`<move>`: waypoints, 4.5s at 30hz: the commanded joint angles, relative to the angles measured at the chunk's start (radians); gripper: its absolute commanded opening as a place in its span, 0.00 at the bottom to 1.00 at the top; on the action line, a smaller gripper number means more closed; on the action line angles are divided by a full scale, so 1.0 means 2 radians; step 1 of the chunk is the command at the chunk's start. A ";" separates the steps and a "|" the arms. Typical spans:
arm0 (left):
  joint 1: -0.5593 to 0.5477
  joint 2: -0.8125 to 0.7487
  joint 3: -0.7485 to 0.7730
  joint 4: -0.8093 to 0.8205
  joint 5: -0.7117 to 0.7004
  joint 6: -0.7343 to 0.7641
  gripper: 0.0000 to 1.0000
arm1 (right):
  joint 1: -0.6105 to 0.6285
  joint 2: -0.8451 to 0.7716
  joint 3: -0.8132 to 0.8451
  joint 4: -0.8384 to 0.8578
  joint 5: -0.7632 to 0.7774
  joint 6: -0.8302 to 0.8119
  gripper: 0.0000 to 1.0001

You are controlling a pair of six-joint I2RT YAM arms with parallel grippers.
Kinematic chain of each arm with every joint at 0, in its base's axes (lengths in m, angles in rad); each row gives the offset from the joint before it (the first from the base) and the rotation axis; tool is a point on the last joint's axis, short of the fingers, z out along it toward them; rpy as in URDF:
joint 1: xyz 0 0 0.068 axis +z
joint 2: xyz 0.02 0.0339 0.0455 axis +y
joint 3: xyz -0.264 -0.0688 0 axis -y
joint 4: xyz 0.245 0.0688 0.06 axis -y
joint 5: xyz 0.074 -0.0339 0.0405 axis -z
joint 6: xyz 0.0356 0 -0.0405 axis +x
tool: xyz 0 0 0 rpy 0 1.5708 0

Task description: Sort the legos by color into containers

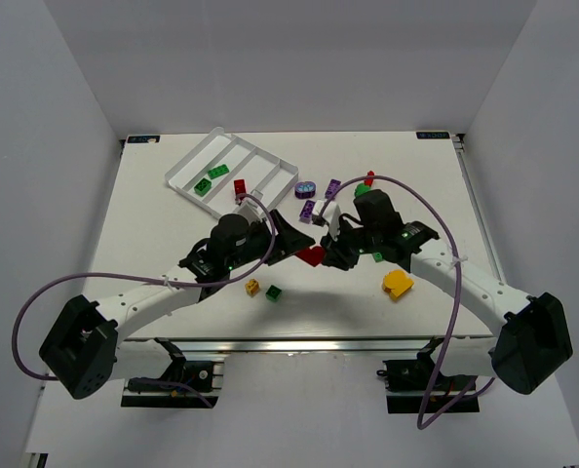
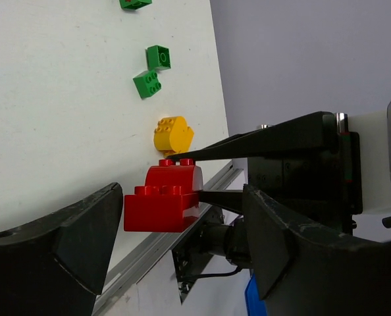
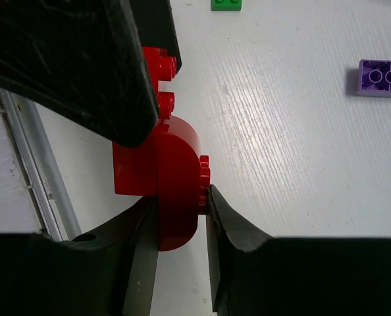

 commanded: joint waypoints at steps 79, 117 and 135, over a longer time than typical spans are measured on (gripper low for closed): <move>0.226 0.306 0.478 -0.428 -0.303 0.361 0.92 | -0.112 0.034 0.068 0.042 -0.078 -0.008 0.00; 0.262 -0.278 0.013 -0.418 -0.245 0.162 0.98 | -0.011 0.635 0.599 0.372 0.058 0.154 0.00; 0.262 -0.285 0.024 -0.397 -0.266 0.166 0.98 | -0.012 0.601 0.590 0.346 0.070 0.119 0.89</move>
